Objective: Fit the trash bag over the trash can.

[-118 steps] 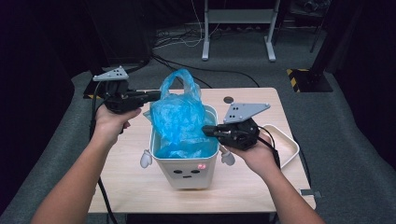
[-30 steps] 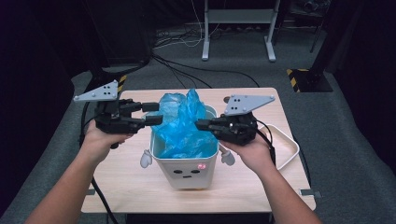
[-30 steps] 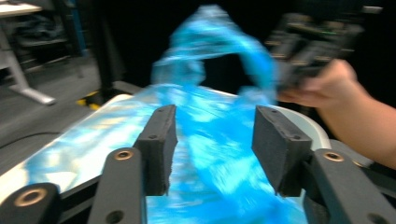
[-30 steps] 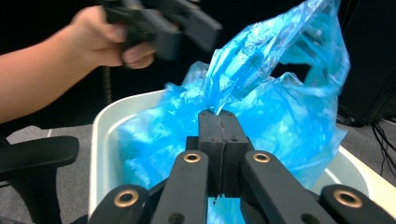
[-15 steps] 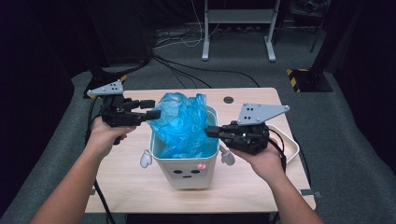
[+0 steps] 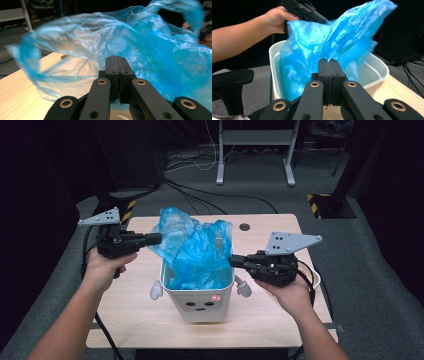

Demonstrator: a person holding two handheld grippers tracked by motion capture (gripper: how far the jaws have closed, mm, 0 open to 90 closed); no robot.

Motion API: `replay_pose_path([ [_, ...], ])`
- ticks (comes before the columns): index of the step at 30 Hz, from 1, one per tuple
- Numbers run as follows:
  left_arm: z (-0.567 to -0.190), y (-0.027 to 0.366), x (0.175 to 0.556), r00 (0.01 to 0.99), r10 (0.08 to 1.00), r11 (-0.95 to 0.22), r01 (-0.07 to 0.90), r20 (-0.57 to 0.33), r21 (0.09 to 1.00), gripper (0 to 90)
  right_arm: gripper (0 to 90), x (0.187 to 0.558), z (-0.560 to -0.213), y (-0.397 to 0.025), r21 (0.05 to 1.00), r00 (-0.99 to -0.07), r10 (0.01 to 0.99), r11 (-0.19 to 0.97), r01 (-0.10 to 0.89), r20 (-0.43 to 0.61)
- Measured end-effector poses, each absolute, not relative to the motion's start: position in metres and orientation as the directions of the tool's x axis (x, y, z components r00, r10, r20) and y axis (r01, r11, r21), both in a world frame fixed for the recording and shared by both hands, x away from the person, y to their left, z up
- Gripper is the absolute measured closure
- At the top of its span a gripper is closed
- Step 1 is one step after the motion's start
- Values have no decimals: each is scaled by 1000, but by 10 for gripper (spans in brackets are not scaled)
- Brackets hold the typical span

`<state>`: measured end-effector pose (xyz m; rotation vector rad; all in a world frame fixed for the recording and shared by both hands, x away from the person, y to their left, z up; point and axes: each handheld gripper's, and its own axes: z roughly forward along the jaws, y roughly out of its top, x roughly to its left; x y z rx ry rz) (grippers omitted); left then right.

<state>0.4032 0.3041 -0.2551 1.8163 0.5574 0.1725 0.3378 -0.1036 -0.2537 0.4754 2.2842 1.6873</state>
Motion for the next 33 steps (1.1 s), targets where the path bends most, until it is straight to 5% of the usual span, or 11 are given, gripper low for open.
replay_pose_path([
  [33,-308,345,365,861,455,-191,345,-229,919,882,894,324,-309,-182,938,-808,582,219,268,94],
])
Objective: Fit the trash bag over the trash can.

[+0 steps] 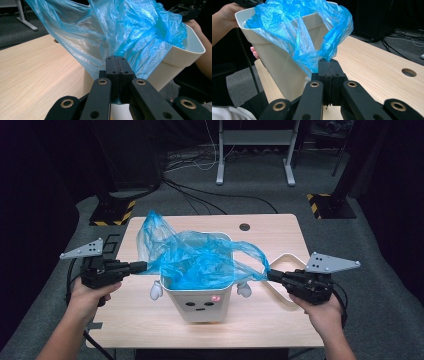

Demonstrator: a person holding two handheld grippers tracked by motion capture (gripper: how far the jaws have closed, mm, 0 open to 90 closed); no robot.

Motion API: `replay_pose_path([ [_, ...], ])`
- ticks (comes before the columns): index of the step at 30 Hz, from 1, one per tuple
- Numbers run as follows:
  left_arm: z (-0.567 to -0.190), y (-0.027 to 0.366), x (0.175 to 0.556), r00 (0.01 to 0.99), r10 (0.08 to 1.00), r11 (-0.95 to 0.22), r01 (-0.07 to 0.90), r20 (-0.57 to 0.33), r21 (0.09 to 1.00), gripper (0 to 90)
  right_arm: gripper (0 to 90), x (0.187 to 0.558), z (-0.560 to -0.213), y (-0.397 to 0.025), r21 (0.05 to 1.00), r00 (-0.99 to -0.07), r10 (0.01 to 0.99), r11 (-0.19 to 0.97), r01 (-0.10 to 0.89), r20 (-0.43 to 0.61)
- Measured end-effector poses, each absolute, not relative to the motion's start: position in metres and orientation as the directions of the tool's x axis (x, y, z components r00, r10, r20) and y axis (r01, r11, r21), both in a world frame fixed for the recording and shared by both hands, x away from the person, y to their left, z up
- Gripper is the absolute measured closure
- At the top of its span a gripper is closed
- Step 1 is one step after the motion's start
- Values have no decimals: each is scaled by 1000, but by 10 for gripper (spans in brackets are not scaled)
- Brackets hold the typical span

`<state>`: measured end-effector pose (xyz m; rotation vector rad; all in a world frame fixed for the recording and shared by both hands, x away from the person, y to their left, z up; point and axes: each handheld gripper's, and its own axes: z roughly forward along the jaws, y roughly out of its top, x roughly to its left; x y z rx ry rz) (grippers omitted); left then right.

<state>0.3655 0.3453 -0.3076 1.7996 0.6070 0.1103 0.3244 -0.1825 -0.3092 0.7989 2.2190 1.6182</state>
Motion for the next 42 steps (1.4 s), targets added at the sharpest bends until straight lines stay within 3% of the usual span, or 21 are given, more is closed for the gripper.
replay_pose_path([
  [14,-288,351,361,841,504,-155,314,-199,937,530,533,323,-290,-193,958,-795,596,147,247,114],
  [20,-275,354,359,843,506,-138,289,-183,947,483,417,318,-282,-204,972,-779,620,113,205,93],
  [29,-256,346,361,850,505,-158,261,-149,952,463,414,315,-265,-206,981,-782,620,106,164,64],
  [42,-244,331,377,859,493,-176,252,-137,952,464,465,350,-252,-137,968,-862,505,189,165,48],
])
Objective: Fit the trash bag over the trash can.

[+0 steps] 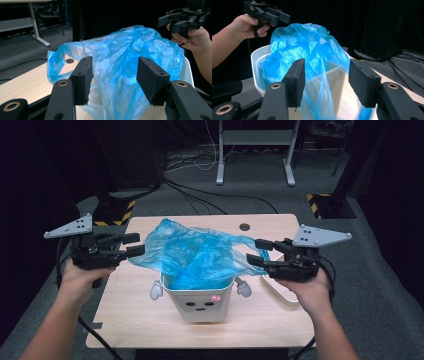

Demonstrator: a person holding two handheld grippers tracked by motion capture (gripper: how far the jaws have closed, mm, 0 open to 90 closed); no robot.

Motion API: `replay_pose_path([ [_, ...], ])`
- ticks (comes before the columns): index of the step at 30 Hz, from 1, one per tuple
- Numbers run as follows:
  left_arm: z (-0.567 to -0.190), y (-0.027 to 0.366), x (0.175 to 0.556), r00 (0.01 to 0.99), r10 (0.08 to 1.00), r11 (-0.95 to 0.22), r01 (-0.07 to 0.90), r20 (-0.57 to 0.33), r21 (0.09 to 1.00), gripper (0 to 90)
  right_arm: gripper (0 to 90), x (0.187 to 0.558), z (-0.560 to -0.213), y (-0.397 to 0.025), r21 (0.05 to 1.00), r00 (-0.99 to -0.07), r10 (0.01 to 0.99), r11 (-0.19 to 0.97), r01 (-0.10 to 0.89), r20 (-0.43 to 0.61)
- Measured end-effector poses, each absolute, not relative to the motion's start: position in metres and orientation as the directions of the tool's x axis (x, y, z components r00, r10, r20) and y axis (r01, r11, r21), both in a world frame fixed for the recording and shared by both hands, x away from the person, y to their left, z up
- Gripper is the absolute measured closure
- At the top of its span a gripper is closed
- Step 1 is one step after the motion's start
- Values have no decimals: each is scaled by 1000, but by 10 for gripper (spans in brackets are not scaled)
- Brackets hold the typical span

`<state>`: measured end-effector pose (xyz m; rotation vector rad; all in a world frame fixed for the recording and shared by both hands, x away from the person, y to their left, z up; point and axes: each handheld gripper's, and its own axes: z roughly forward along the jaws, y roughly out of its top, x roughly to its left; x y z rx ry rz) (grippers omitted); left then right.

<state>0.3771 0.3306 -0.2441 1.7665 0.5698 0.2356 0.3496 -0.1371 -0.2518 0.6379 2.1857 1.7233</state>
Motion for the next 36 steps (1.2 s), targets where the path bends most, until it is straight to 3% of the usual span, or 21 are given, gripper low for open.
replay_pose_path([
  [8,-237,302,396,877,461,-220,258,-133,941,472,443,366,-252,-104,953,-885,461,239,188,59],
  [12,-239,291,406,881,451,-249,280,-145,927,530,461,370,-253,-97,946,-884,464,255,201,63],
  [22,-250,277,414,890,433,-283,281,-139,917,884,884,374,-258,-99,935,-899,434,292,200,57],
  [30,-242,272,412,900,417,-254,247,-125,935,897,899,381,-255,-117,950,-846,532,245,196,37],
  [36,-237,284,392,916,384,-234,213,-111,949,897,898,367,-251,-123,963,-856,516,222,152,16],
])
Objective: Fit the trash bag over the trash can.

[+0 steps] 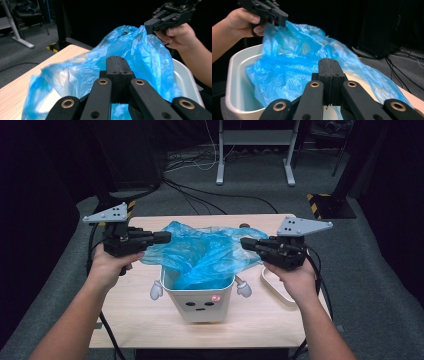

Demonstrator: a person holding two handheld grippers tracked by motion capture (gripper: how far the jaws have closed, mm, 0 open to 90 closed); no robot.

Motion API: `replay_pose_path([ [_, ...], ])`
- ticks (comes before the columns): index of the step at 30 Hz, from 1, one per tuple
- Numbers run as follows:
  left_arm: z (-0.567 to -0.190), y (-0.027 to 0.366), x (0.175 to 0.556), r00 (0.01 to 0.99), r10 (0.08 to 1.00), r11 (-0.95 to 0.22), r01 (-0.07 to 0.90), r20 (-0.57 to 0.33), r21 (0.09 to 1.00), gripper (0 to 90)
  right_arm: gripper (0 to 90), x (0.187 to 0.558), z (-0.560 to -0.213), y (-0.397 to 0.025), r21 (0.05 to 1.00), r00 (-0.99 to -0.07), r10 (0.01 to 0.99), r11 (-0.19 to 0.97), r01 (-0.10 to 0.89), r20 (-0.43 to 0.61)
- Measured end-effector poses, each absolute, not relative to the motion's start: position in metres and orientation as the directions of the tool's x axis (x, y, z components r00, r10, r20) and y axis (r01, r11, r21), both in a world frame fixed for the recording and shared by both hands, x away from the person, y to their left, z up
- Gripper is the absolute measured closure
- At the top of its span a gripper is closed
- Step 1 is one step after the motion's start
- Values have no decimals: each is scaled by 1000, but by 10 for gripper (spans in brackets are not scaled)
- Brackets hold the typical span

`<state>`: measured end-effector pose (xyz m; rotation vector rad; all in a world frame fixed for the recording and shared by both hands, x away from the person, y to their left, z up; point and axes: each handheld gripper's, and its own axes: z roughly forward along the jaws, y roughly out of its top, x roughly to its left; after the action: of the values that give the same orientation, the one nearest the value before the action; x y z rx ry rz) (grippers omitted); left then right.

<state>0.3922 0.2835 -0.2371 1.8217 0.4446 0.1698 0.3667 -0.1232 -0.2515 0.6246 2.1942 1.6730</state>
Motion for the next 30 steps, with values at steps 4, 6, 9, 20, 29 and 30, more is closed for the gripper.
replay_pose_path([
  [4,-242,297,373,925,363,-209,198,-112,958,897,898,348,-255,-120,962,-877,480,247,115,-18],
  [6,-245,301,363,928,357,-206,192,-109,959,897,898,339,-259,-118,962,-887,461,251,109,-19],
  [9,-254,306,349,934,341,-213,187,-107,959,897,897,328,-266,-115,959,-897,441,266,101,-28],
  [20,-287,316,326,935,324,-238,225,-141,945,897,898,304,-284,-112,957,-919,393,274,96,-20],
  [29,-305,325,320,928,325,-213,259,-182,942,897,898,295,-289,-105,956,-932,363,279,93,-15],
  [30,-306,325,319,928,325,-214,260,-183,942,897,898,294,-290,-105,956,-933,360,280,93,-14],
])
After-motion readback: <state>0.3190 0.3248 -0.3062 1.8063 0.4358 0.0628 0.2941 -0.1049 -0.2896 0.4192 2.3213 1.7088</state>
